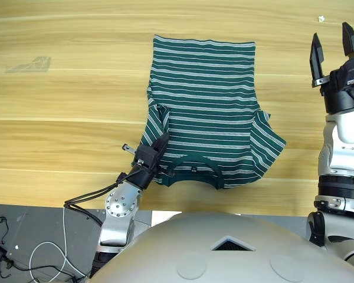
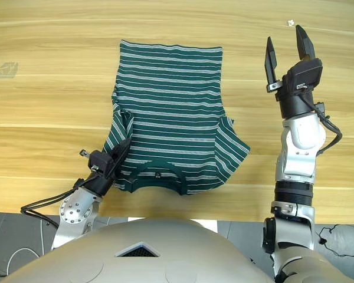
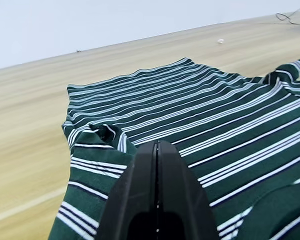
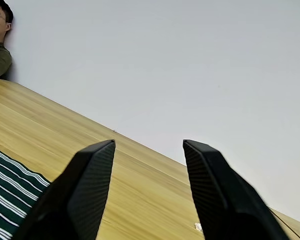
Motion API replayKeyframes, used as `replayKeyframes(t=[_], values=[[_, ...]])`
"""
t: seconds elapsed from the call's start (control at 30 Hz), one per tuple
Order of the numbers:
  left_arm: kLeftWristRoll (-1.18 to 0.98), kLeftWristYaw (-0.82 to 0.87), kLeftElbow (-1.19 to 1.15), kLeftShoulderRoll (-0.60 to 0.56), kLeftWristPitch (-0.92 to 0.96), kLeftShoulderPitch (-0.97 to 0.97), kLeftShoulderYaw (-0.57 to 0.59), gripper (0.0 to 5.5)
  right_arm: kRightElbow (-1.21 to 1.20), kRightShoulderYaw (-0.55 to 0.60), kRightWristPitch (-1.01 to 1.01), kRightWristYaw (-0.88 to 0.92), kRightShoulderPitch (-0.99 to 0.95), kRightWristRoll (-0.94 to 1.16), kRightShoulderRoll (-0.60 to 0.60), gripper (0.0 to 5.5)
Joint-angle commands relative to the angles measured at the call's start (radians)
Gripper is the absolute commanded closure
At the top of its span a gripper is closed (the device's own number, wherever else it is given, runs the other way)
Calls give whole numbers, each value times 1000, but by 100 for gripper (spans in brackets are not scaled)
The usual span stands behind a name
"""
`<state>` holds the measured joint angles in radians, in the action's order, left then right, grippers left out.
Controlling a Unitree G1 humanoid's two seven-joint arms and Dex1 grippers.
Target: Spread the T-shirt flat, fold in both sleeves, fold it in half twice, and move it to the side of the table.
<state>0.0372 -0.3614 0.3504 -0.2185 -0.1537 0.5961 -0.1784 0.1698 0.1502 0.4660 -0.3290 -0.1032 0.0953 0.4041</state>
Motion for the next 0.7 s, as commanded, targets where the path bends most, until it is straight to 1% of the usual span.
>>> replayKeyframes(t=[0.03,0.37,0.63,0.7], values=[[35,17,-18,-13,-15,-6,-22,549,0,-4,-11,0,3,-4,-8,299],[101,28,-46,-56,-46,-4,-67,549,-5,-5,-14,2,13,-3,-10,299],[89,2,-30,-88,-76,13,-112,549,-4,-7,-15,-3,15,-1,-10,299],[90,4,-30,-93,-75,13,-115,526,-6,-8,-16,-3,18,-1,-10,299]])
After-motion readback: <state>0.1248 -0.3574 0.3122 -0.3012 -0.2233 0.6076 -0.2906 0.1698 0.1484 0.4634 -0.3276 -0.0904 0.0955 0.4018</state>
